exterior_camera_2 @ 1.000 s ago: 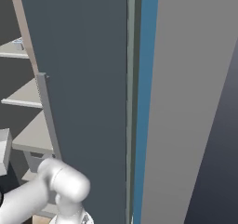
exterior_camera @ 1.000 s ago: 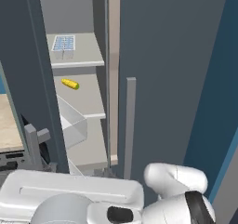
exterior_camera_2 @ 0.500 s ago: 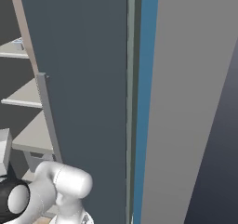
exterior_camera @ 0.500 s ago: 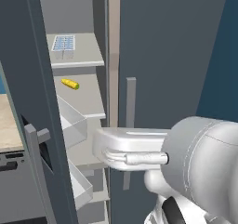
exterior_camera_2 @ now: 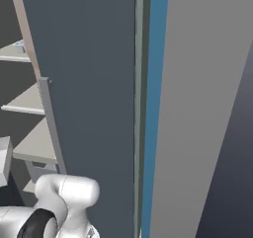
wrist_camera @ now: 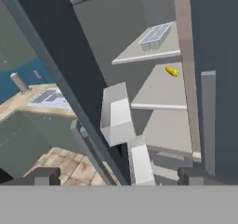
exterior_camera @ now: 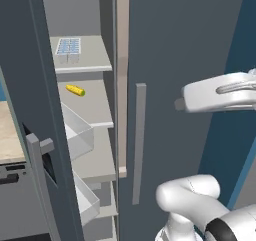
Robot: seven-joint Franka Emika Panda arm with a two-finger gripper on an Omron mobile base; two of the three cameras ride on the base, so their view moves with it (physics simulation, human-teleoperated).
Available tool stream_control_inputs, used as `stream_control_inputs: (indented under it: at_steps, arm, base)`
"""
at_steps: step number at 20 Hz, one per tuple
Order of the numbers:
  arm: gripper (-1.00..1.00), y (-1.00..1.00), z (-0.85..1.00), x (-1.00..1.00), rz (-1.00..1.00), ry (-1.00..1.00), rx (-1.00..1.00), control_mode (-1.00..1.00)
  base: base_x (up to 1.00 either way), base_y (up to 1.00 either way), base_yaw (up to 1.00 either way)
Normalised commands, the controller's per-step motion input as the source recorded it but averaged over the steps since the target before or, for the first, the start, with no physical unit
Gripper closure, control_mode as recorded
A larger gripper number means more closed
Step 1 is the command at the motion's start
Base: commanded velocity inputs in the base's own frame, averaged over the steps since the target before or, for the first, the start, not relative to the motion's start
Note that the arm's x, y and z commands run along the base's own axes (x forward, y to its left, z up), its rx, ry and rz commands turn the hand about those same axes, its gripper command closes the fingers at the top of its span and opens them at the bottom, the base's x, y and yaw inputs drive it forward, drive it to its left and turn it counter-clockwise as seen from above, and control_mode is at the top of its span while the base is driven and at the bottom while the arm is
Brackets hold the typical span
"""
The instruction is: Open the freezer door, pick up the ice cube tray from the freezer, and place it on the dining counter.
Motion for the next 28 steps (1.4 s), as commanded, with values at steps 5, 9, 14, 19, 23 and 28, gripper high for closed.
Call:
stream_control_inputs:
  at_steps: [5,9,14,19,23,28]
  arm:
    - [-1.00,-0.12,0.00,0.58,0.48,-0.27,0.03,-1.00]
    - [-1.00,0.00,0.00,0.58,0.43,-0.33,0.06,-1.00]
    - [-1.00,-0.02,0.00,0.67,0.40,-0.22,0.06,-1.00]
    - [-1.00,0.24,-0.03,0.21,0.35,-0.28,0.00,-1.00]
    - [-1.00,0.56,0.00,0.00,0.17,-0.22,0.00,-1.00]
    - [-1.00,0.63,0.02,0.02,0.12,-0.02,0.00,-1.00]
  base:
    - [0.00,0.00,0.00]
    - [0.00,0.00,0.00]
    - [0.00,0.00,0.00]
    - [0.00,0.00,0.00]
    - [0.00,0.00,0.00]
    - [0.00,0.00,0.00]
